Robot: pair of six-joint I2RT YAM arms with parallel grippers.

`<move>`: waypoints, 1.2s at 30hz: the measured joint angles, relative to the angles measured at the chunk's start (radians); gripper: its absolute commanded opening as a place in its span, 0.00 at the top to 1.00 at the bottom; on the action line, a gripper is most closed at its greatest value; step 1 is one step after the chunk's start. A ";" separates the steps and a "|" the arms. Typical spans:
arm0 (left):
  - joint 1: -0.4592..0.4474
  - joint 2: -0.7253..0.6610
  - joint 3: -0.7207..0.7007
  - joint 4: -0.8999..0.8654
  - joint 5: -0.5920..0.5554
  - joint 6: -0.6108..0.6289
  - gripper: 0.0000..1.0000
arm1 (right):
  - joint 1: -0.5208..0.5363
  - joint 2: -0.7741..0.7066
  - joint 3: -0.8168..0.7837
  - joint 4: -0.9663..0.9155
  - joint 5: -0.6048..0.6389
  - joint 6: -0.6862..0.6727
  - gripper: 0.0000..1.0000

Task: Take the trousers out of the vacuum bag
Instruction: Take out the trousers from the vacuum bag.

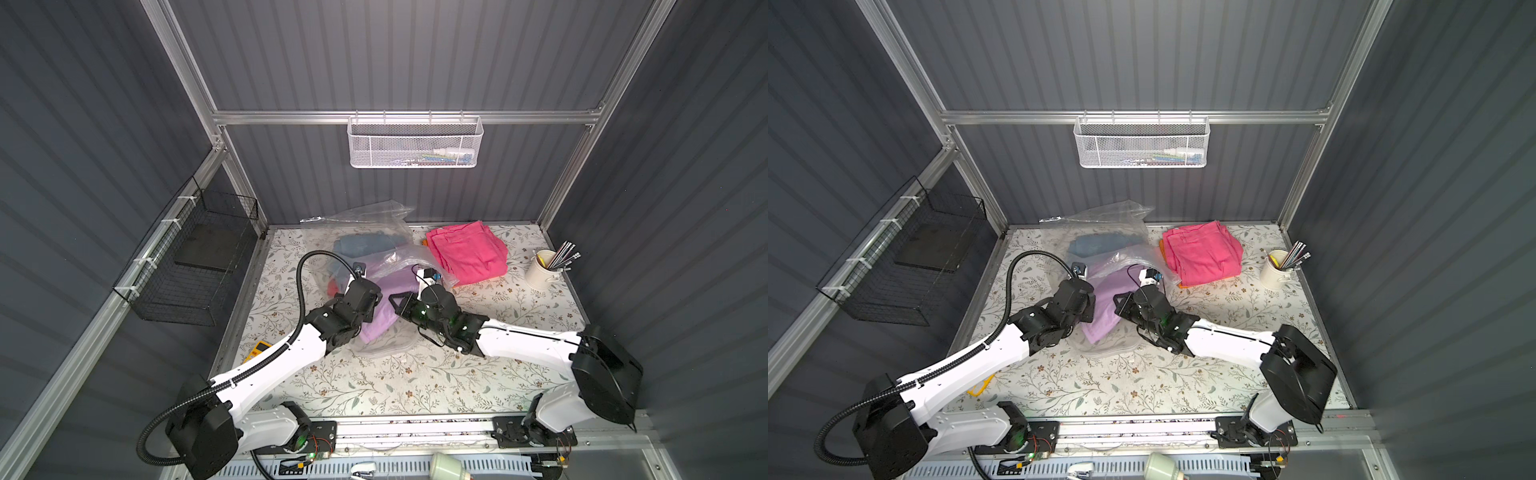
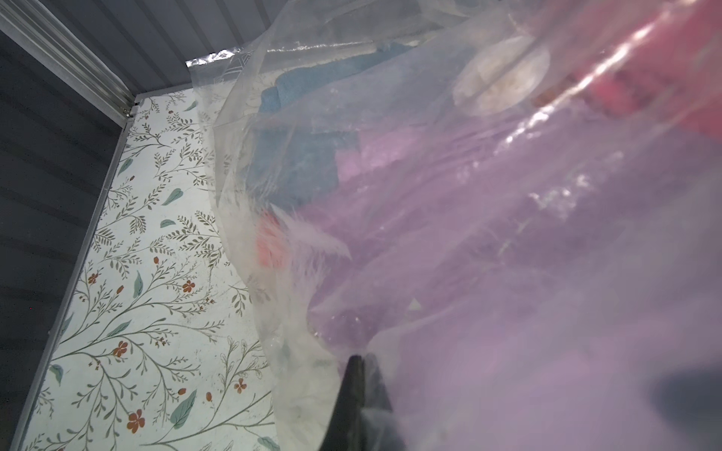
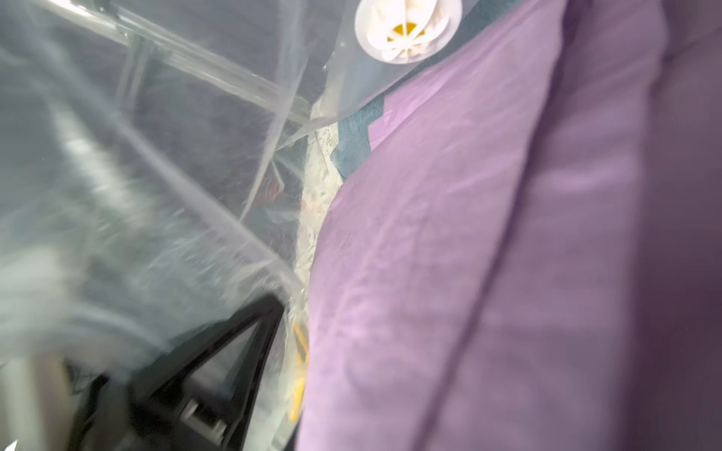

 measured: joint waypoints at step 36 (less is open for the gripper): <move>0.060 0.246 0.077 0.083 0.094 -0.039 1.00 | 0.027 -0.543 0.326 -0.678 0.085 -0.280 1.00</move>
